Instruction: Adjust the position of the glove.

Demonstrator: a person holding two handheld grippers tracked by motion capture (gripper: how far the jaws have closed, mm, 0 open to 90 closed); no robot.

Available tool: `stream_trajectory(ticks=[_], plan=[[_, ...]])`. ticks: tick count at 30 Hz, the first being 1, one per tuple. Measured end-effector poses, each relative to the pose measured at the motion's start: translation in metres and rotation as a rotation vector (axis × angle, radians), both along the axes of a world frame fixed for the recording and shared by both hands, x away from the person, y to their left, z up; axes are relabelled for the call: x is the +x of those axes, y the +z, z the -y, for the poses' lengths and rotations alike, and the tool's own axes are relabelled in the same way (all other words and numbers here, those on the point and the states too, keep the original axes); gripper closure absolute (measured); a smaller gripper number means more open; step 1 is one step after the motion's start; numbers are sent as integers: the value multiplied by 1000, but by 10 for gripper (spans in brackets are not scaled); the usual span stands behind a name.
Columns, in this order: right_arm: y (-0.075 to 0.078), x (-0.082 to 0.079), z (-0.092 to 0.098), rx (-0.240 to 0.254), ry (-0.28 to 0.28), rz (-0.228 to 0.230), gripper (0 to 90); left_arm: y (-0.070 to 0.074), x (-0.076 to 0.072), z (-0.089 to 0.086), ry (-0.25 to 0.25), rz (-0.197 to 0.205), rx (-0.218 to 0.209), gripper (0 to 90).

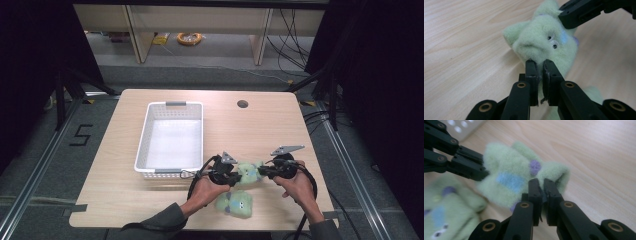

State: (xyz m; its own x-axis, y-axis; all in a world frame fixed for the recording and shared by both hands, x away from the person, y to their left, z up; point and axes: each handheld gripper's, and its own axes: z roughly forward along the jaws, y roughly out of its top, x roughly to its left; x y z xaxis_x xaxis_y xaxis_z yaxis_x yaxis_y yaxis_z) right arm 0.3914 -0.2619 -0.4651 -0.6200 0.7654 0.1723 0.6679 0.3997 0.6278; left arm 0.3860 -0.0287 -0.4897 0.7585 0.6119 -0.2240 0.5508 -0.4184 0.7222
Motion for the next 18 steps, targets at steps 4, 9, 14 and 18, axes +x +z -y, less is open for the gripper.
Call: stream_trajectory(ticks=[4, 9, 14, 18], plan=[[13, -18, -7, 38, 13, 64, 862, 19, -15, -18, -25, 10, -37, 828], [23, -43, -22, 37, 52, 54, 861, 26, -32, -35, -61, 1, -39, 827], [26, -67, -37, 31, 102, 74, 861, 27, -48, -48, -79, -10, -49, 827], [23, -82, -42, 49, 119, 64, 861, 22, -57, -56, -97, -41, -55, 827]])
